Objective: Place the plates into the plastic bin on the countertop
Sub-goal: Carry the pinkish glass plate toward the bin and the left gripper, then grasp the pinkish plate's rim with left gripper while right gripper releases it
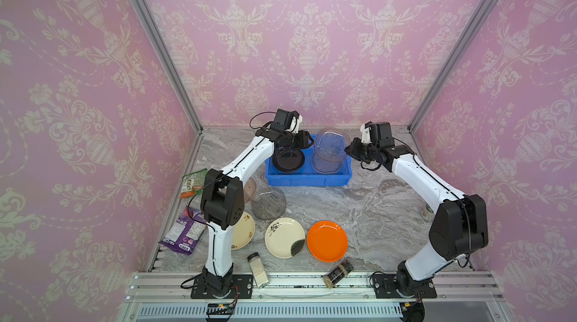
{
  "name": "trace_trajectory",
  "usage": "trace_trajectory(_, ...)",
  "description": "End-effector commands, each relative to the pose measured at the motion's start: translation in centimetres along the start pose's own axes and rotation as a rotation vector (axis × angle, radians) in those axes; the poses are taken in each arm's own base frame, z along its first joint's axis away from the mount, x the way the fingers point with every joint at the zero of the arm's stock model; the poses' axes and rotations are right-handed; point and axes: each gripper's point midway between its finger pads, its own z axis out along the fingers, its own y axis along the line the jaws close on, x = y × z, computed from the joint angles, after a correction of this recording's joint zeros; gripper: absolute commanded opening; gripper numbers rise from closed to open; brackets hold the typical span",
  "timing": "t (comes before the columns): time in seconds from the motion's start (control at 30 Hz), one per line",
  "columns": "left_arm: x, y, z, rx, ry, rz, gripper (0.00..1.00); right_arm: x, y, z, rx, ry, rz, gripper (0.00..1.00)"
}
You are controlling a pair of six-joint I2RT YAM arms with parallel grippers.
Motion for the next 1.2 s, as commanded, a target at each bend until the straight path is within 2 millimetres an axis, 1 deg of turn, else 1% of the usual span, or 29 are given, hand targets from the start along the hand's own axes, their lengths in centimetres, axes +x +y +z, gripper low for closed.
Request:
trace_trajectory(0.0,-0.6,-0.6,-0.4,0.009,-0.017,-0.011,0.59,0.1,-0.1,0.0,0.046,0.003,-0.033,0.00)
trace_trajectory(0.1,-0.7,-0.5,-0.4,0.010,-0.017,-0.018,0.60,-0.1,-0.5,-0.2,0.080,-0.004,-0.041,0.00)
trace_trajectory(0.17,-0.6,-0.9,-0.1,0.035,-0.012,-0.025,0.60,0.0,-0.3,0.1,0.063,0.004,-0.041,0.00)
trace_trajectory(0.27,-0.5,-1.4,0.3,0.073,-0.010,-0.043,0.57,0.1,0.8,0.6,-0.007,0.008,-0.019,0.00)
trace_trajectory(0.4,-0.3,-1.3,0.8,0.088,-0.001,-0.059,0.52,-0.1,2.8,1.1,-0.111,0.007,-0.001,0.00)
trace_trajectory(0.43,-0.3,-1.3,0.9,0.091,0.000,-0.062,0.49,-0.1,3.1,1.2,-0.125,0.007,-0.002,0.00)
trace_trajectory(0.5,-0.1,-1.2,1.1,0.094,0.008,-0.067,0.38,-0.1,3.6,1.4,-0.141,0.017,-0.007,0.00)
trace_trajectory(0.53,-0.1,-1.2,1.2,0.094,0.010,-0.067,0.34,-0.1,3.7,1.5,-0.141,0.020,-0.009,0.00)
trace_trajectory(0.6,0.0,-0.9,1.3,0.080,0.012,-0.069,0.22,0.0,3.6,1.7,-0.131,0.028,-0.009,0.00)
trace_trajectory(0.63,0.0,-0.9,1.2,0.076,0.010,-0.068,0.17,0.1,3.4,1.8,-0.120,0.033,-0.008,0.00)
trace_trajectory(0.73,0.0,-0.4,1.4,0.057,0.009,-0.071,0.00,0.4,2.9,2.0,-0.094,0.049,-0.006,0.00)
trace_trajectory(0.8,0.2,0.0,1.6,0.039,0.015,-0.085,0.00,0.5,2.5,2.2,-0.076,0.050,0.002,0.00)
trace_trajectory(0.83,0.4,0.2,1.8,0.032,0.021,-0.091,0.00,0.5,2.3,2.2,-0.066,0.049,0.004,0.03)
trace_trajectory(0.9,0.6,0.7,2.2,0.023,0.028,-0.102,0.00,0.4,1.9,2.2,-0.045,0.050,0.007,0.15)
trace_trajectory(0.97,0.8,1.2,2.6,0.005,0.028,-0.120,0.00,0.1,1.1,2.2,0.007,0.046,0.012,0.28)
trace_trajectory(1.0,1.0,1.5,2.8,-0.008,0.029,-0.130,0.00,-0.1,0.6,2.0,0.041,0.040,0.014,0.32)
trace_trajectory(1.07,1.3,2.2,3.3,-0.044,0.032,-0.140,0.00,-0.8,-1.2,1.5,0.126,0.014,0.027,0.38)
trace_trajectory(1.17,2.0,2.8,4.1,-0.072,0.042,-0.152,0.00,-2.2,-3.2,0.3,0.165,-0.041,0.084,0.40)
